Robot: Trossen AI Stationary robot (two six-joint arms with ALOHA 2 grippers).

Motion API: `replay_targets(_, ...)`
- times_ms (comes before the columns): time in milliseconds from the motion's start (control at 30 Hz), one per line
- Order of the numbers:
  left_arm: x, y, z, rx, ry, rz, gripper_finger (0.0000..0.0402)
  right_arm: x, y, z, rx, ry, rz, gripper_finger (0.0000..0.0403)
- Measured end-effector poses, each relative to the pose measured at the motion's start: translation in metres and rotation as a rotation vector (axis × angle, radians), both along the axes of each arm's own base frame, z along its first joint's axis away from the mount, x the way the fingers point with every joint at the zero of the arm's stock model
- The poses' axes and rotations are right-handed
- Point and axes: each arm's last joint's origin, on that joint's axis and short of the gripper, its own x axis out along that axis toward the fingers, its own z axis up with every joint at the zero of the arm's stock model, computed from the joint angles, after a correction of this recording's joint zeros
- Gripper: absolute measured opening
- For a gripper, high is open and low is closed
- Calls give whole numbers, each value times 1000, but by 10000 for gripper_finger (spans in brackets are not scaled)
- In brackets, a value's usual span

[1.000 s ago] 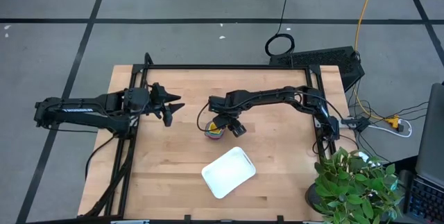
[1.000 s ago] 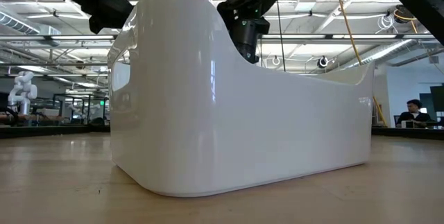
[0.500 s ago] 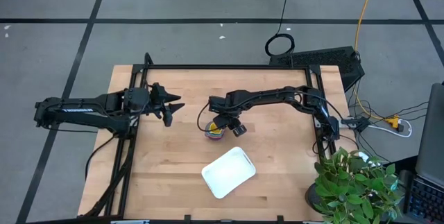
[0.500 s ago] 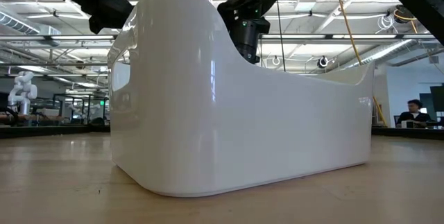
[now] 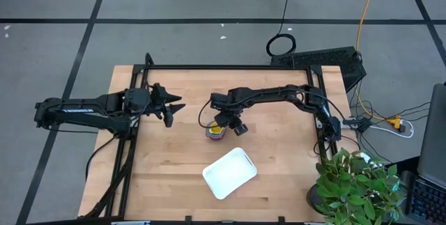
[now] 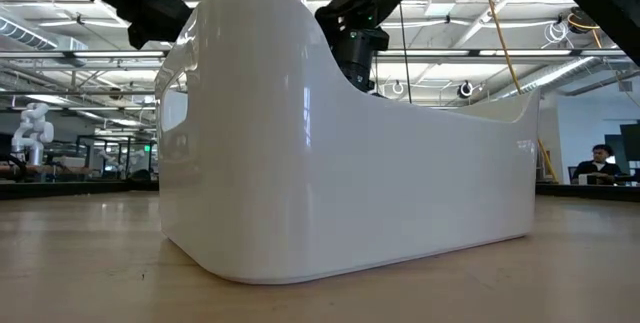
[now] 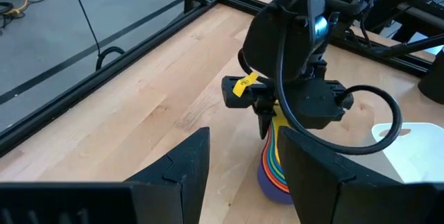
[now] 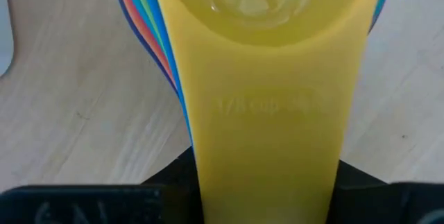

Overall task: Nest measuring cups in basket
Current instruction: Put the nested measuring cups into the white bin

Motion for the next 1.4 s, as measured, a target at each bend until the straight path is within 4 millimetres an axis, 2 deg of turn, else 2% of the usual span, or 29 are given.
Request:
replay_targets(133, 0, 0, 0, 0, 0, 0, 170, -2, 1, 8, -1, -15, 0, 121)
replay_targets(333, 0, 0, 0, 0, 2, 0, 170, -9, 2, 43, 5, -106, 5, 120)
replay_targets(433, 0, 0, 0, -1, 0, 1, 170, -12, 3, 54, 9, -129, 6, 119)
replay_targets(933, 0, 0, 0, 1, 2, -1, 170, -17, 15, 44, 87, -111, 28, 117)
replay_targets(1067, 0, 0, -1, 0, 8, 0, 170, -27, 16, 47, 82, -166, 31, 117)
replay_targets(1400, -1, 1, -1, -9, 11, 19, 170, -71, 28, 76, 112, -332, 3, 116)
